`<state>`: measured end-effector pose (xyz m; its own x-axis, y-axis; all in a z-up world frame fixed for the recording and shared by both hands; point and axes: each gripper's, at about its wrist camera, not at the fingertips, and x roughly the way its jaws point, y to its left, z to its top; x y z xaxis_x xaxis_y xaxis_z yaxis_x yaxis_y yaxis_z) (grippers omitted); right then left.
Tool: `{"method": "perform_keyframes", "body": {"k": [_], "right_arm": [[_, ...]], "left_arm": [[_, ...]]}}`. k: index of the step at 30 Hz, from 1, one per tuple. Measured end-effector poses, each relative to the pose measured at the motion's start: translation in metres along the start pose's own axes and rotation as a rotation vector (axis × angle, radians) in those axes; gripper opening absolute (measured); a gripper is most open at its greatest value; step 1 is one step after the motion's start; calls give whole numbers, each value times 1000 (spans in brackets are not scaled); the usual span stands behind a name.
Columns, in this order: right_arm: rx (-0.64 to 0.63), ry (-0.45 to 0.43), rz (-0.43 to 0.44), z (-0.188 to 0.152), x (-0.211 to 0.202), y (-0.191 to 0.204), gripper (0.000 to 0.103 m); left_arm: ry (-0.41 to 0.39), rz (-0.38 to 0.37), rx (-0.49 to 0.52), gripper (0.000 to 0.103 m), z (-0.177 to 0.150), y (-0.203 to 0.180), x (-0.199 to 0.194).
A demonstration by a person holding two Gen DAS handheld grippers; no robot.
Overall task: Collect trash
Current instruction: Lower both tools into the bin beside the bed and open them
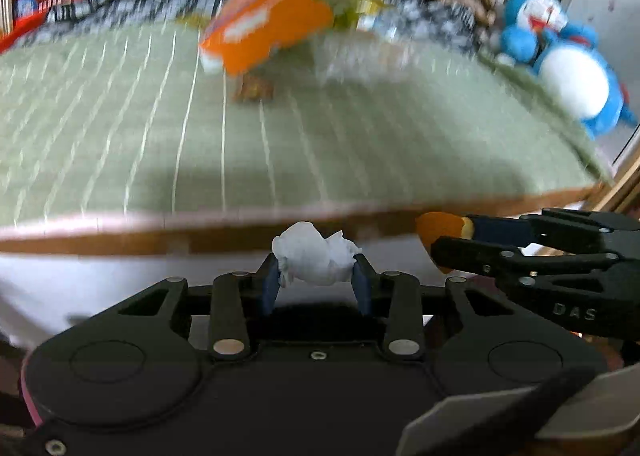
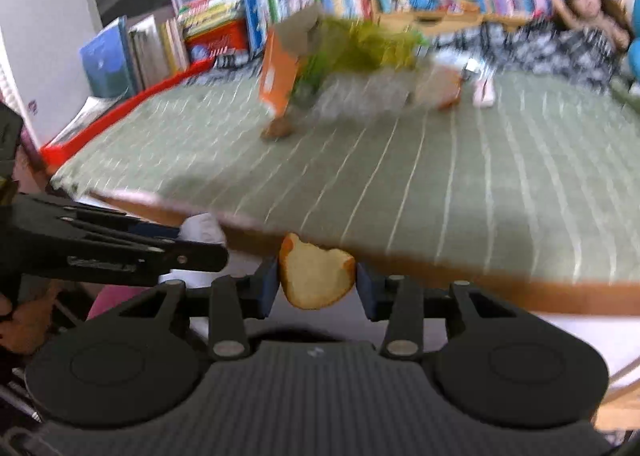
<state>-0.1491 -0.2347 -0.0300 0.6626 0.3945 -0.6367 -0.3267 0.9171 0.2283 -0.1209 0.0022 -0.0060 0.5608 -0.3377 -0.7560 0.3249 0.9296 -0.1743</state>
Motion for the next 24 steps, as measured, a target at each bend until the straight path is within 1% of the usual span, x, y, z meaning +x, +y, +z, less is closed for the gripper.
{"method": "perform_keyframes", "body": {"k": [3, 8, 13, 16, 19, 21, 23, 24], "right_arm": [[17, 64, 13, -13, 12, 0, 46], [21, 167, 8, -32, 35, 0, 47], [40, 249, 3, -48, 56, -5, 48], [51, 284, 0, -54, 65, -7, 49], [47, 296, -1, -57, 69, -6, 51], [44, 300, -2, -58, 69, -6, 55], [43, 305, -5, -58, 71, -5, 56], [43, 308, -6, -59, 72, -5, 59]], "left_arm": [[69, 5, -19, 36, -13, 4, 16], [187, 46, -32, 36, -33, 10, 48], [281, 50, -63, 37, -50, 18, 75], [318, 62, -66, 37, -56, 20, 85], [339, 69, -62, 37, -62, 23, 90], [346, 74, -61, 38, -65, 24, 93], [353, 81, -59, 39, -62, 24, 96], [356, 84, -59, 40, -60, 22, 96]]}}
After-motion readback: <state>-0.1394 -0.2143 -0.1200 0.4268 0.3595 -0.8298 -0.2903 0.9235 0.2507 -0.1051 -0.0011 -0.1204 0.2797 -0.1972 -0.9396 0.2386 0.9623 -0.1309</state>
